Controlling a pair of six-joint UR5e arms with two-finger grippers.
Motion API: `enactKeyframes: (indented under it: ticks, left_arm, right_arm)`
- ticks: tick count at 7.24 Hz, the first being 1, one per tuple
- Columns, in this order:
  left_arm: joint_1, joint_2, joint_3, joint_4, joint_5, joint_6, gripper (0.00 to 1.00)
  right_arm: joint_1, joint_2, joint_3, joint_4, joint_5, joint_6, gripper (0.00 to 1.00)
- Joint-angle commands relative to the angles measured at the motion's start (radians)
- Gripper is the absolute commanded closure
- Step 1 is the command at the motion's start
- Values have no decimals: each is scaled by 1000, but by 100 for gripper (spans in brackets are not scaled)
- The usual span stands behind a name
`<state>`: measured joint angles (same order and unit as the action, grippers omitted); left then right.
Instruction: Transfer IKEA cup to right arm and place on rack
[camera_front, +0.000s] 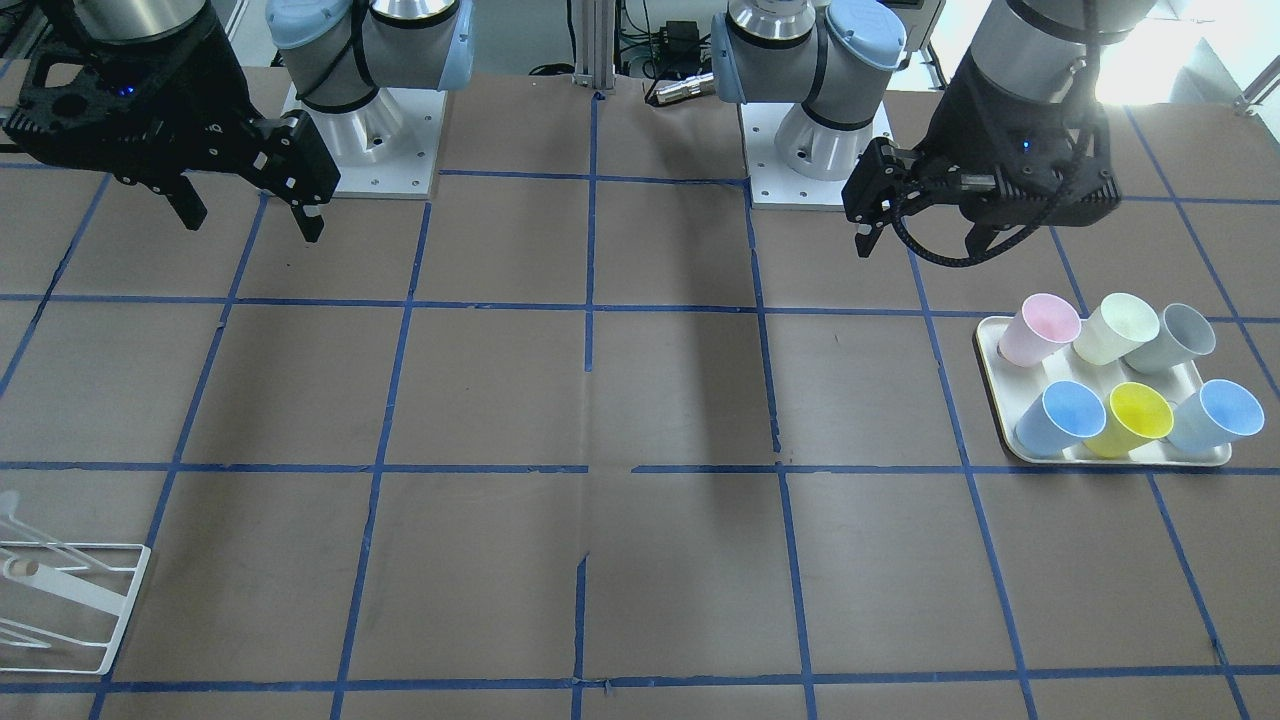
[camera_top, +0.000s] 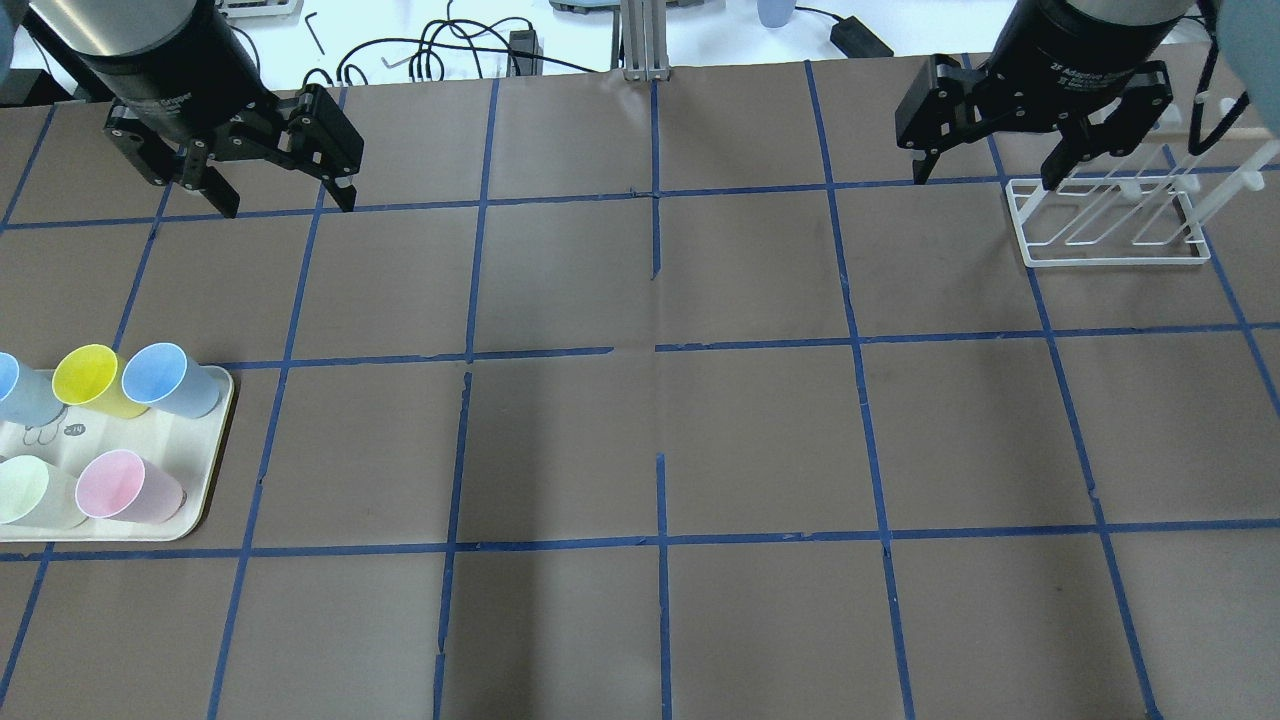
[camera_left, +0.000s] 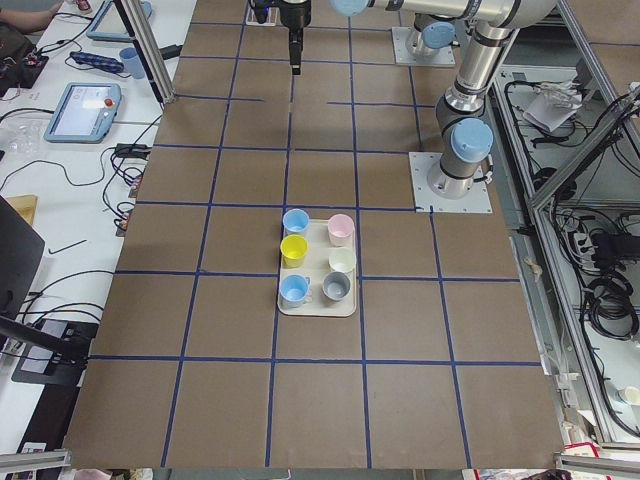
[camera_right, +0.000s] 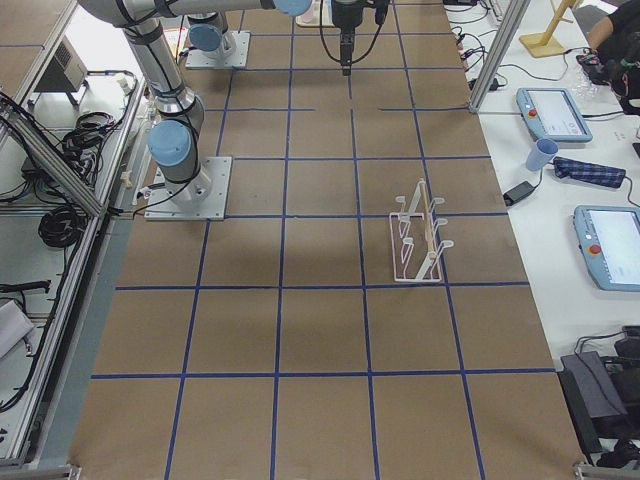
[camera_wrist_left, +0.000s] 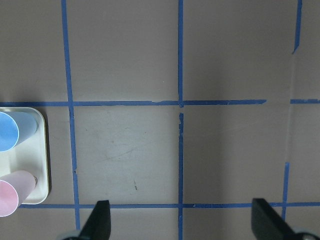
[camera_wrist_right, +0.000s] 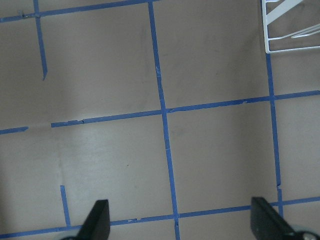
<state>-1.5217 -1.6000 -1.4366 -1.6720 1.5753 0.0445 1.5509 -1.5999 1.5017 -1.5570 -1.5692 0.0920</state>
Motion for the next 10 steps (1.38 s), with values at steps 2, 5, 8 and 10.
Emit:
enactKeyframes:
  ticks: [2, 5, 8, 10]
  left_arm:
    - [0, 2, -1, -2, 0, 0, 0]
    - [20, 3, -10, -11, 5, 102, 0]
    - [214, -26, -24, -8, -14, 352, 0]
    - [374, -57, -27, -2, -15, 629, 0]
  right_arm:
    - [0, 0, 0, 0, 0, 0, 0]
    - [0, 0, 0, -2, 2, 0, 0]
    - [0, 0, 0, -3, 2, 0, 0]
    - [0, 0, -1, -3, 2, 0, 0]
